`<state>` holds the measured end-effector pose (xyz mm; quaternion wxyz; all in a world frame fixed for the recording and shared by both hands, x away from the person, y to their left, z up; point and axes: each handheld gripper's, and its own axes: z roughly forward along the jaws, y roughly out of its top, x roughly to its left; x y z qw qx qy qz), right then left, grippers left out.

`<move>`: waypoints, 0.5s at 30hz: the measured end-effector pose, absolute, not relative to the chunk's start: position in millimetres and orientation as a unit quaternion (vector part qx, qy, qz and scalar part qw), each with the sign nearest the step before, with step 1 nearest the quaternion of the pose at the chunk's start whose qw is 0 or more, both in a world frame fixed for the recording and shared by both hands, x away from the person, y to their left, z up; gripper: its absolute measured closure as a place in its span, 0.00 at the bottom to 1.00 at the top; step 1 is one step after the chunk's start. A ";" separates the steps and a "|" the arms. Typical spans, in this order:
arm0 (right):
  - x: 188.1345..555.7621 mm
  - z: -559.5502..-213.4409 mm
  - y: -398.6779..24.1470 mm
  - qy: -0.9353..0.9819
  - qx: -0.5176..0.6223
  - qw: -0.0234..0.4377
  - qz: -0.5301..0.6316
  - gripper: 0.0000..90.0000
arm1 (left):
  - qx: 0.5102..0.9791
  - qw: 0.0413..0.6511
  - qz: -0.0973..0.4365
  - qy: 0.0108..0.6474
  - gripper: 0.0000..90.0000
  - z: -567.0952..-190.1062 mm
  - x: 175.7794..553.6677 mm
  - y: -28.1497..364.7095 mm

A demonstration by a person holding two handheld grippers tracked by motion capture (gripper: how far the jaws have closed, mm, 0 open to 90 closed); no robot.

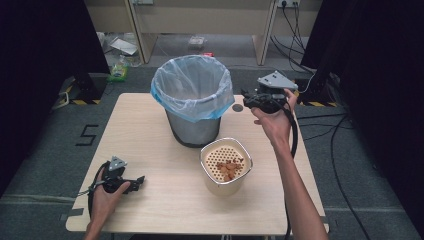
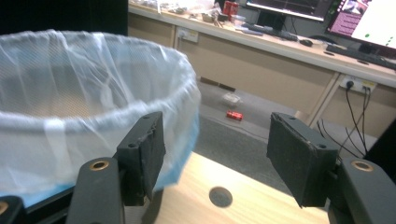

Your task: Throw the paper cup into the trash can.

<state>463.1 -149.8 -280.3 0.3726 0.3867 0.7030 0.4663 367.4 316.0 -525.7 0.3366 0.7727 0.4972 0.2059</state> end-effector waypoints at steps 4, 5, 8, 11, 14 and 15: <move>459.6 -290.0 -160.9 0.704 0.395 0.370 0.461 0.40 | 0.773 0.337 0.206 0.497 0.00 -525.7 367.4 316.1; 458.7 -292.8 -164.0 0.703 0.398 0.369 0.459 0.40 | 0.773 0.337 0.206 0.497 0.00 -525.7 367.4 316.0; 457.1 -299.6 -170.5 0.703 0.404 0.366 0.456 0.40 | 0.773 0.337 0.206 0.497 0.00 -525.7 367.4 316.0; 453.9 -307.7 -177.4 0.700 0.408 0.373 0.452 0.41 | 0.773 0.337 0.206 0.497 0.00 -525.7 367.4 316.0; 450.6 -317.5 -185.3 0.702 0.413 0.367 0.449 0.41 | 0.773 0.337 0.206 0.497 0.00 -525.7 367.4 316.0; 449.8 -320.5 -187.8 0.702 0.416 0.365 0.448 0.41 | 0.773 0.337 0.206 0.497 0.00 -525.7 367.4 316.0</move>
